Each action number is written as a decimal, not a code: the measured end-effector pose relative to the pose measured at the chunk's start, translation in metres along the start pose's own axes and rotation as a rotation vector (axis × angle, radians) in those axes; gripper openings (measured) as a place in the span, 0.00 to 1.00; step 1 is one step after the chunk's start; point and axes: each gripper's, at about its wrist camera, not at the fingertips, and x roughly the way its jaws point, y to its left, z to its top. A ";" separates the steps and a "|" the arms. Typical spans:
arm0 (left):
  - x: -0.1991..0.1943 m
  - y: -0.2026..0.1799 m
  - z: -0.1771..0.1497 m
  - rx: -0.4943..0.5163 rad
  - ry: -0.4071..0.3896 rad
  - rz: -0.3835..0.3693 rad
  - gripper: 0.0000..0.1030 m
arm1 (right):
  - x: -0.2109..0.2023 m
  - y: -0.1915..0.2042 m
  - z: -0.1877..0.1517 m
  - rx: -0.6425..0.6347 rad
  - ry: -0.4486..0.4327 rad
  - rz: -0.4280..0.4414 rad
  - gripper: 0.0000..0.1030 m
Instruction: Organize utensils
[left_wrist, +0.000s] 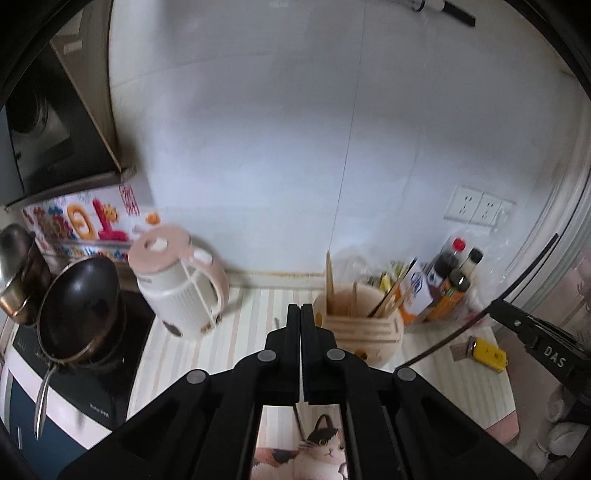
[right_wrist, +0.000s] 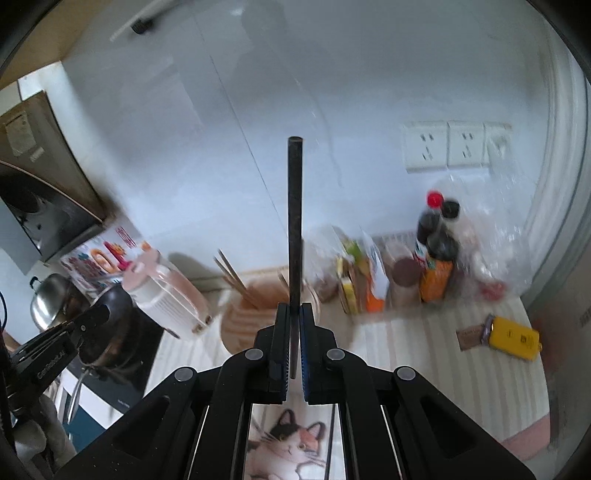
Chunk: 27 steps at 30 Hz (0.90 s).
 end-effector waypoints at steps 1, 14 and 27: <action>-0.001 0.001 0.001 0.002 -0.005 0.001 0.00 | 0.000 0.002 0.004 0.003 0.002 0.008 0.05; 0.142 0.052 -0.114 -0.069 0.375 0.088 0.48 | 0.054 -0.042 -0.081 0.048 0.340 0.002 0.05; 0.288 0.035 -0.176 0.030 0.622 0.094 0.48 | 0.190 -0.130 -0.152 0.251 0.771 -0.103 0.05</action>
